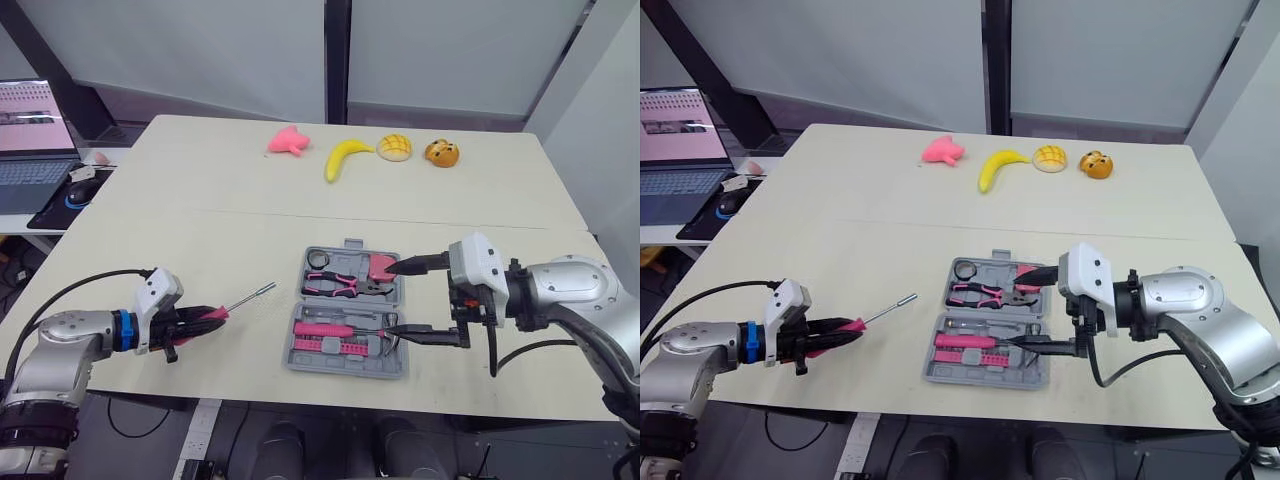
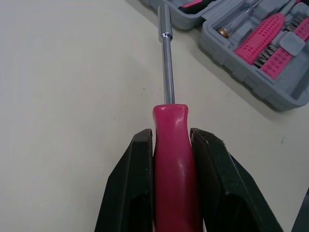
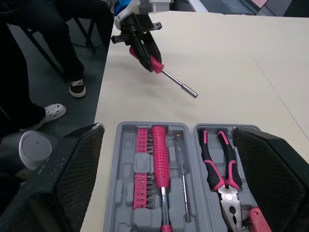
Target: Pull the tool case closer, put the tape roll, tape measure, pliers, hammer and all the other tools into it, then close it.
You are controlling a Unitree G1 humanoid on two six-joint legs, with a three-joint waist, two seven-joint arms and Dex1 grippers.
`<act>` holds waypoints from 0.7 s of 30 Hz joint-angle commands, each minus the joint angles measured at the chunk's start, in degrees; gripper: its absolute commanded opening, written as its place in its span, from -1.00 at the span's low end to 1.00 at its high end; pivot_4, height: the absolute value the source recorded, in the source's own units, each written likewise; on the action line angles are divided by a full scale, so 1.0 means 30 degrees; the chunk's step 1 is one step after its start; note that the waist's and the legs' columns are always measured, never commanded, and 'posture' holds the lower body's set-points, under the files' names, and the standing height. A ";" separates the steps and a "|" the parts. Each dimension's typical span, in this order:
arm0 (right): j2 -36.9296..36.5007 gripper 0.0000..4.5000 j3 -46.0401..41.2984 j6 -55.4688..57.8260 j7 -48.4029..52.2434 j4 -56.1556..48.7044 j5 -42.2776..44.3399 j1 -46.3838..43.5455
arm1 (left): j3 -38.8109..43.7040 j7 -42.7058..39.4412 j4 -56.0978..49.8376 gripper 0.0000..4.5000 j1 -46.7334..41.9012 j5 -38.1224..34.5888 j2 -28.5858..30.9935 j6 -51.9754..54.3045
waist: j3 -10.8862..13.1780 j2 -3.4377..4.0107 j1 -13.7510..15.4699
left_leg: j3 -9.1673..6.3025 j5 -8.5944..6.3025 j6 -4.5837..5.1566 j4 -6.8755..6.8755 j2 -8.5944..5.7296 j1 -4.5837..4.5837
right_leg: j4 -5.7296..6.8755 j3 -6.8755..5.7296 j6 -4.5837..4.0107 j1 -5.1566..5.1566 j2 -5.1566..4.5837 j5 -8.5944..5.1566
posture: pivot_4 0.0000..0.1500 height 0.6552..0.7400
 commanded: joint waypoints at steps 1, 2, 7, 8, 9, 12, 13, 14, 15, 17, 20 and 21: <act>-0.0234 1.00 -0.0285 -0.0135 0.0015 -0.0697 0.0158 -0.0123 | 0.0088 -0.0953 -0.1083 -0.65 -0.0126 0.0066 0.0845 -0.0926 | 0.0001 0.0002 -0.0004 | 0.0000 0.0000 0.0000 -0.0001 0.0002 0.0001 | 0.0000 0.0001 0.0000 0.0000 0.0000 0.0000 | 1.00 1.00; -0.0342 1.00 -0.0343 -0.0124 0.0085 -0.0710 0.0157 -0.0127 | 0.0035 -0.1186 -0.1642 -0.65 -0.0065 0.0132 0.1064 -0.1170 | 0.0003 0.0004 -0.0007 | -0.0001 0.0000 0.0001 -0.0003 0.0004 0.0001 | -0.0001 -0.0001 0.0000 -0.0001 0.0001 0.0000 | 1.00 1.00; -0.1627 1.00 -0.0408 -0.0366 0.1047 -0.0236 -0.0298 -0.0120 | -0.0473 -0.1130 -0.7854 -0.65 0.0673 -0.0098 0.2094 0.0464 | 0.0007 0.0004 -0.0014 | 0.0004 0.0000 0.0000 0.0001 0.0008 -0.0005 | -0.0010 0.0009 0.0003 -0.0001 0.0000 0.0001 | 1.00 1.00; -0.1843 1.00 -0.0443 -0.0434 0.1187 -0.0211 -0.0328 0.0012 | -0.0810 -0.0819 -0.8974 -0.65 0.0784 0.0301 0.2285 0.0828 | 0.0006 0.0004 -0.0013 | 0.0009 0.0000 0.0000 0.0000 0.0007 -0.0005 | -0.0018 0.0014 0.0006 0.0002 -0.0002 0.0002 | 1.00 1.00; -0.2067 1.00 -0.0435 -0.0372 0.1322 -0.0239 -0.0307 0.0158 | -0.1227 -0.0480 -1.0149 -0.65 0.0810 0.0578 0.2379 0.1357 | 0.0008 0.0006 -0.0012 | 0.0015 0.0000 0.0000 -0.0003 0.0007 0.0000 | -0.0021 0.0019 0.0006 0.0004 -0.0002 0.0002 | 1.00 1.00; -0.2620 1.00 -0.0385 -0.0358 0.1532 -0.0484 -0.0439 0.0615 | -0.2316 0.0380 -1.3146 -0.65 0.0837 0.0832 0.2468 0.3123 | 0.0010 0.0009 -0.0006 | 0.0011 0.0000 0.0001 -0.0003 0.0008 0.0000 | -0.0018 0.0018 0.0008 0.0004 0.0003 0.0001 | 1.00 1.00; -0.2920 1.00 -0.0208 -0.0623 0.1637 -0.0475 -0.0912 0.0887 | -0.3020 0.0865 -1.4166 -0.65 0.0723 0.1060 0.2300 0.4003 | 0.0011 0.0009 -0.0006 | 0.0011 0.0000 0.0001 -0.0001 0.0008 -0.0001 | -0.0019 0.0017 0.0009 0.0004 0.0006 0.0001 | 1.00 1.00; -0.3128 1.00 -0.0080 -0.0825 0.1709 -0.0454 -0.1254 0.1080 | -0.3526 0.1248 -1.4867 -0.65 0.0624 0.1213 0.2193 0.4672 | 0.0011 0.0010 -0.0005 | 0.0013 -0.0001 0.0001 0.0001 0.0008 -0.0004 | -0.0019 0.0019 0.0009 0.0005 0.0006 0.0000 | 1.00 1.00; -0.3383 1.00 0.0119 -0.1309 0.1824 -0.0297 -0.1873 0.1346 | -0.4301 0.1856 -1.5405 -0.65 0.0431 0.1704 0.1924 0.5336 | 0.0011 0.0009 -0.0004 | 0.0019 0.0000 0.0002 0.0002 0.0005 -0.0002 | -0.0020 0.0030 0.0012 0.0005 0.0005 0.0000 | 1.00 1.00; -0.3743 1.00 0.0332 -0.1983 0.1982 0.0043 -0.2700 0.1754 | -0.5525 0.2745 -1.5959 -0.65 0.0086 0.2457 0.1450 0.6114 | 0.0011 0.0009 -0.0002 | 0.0019 0.0000 0.0002 0.0004 0.0004 0.0004 | -0.0021 0.0028 0.0014 0.0008 0.0007 -0.0001 | 1.00 1.00; -0.4171 1.00 0.0359 -0.2539 0.2254 0.0352 -0.3390 0.2283 | -0.7387 0.3662 -1.6411 -0.65 -0.0670 0.3536 0.0655 0.6935 | 0.0011 0.0007 -0.0005 | 0.0018 0.0000 0.0002 0.0009 0.0005 0.0003 | -0.0021 0.0032 0.0039 0.0008 0.0016 -0.0016 | 1.00 1.00; -0.4176 1.00 0.0338 -0.2530 0.2280 0.0334 -0.3428 0.2329 | -0.7692 0.3787 -1.6437 -0.65 -0.0838 0.3740 0.0567 0.7057 | 0.0012 0.0007 -0.0011 | 0.0017 0.0000 0.0002 0.0010 0.0005 0.0004 | -0.0022 0.0032 0.0037 0.0008 0.0018 -0.0014 | 1.00 1.00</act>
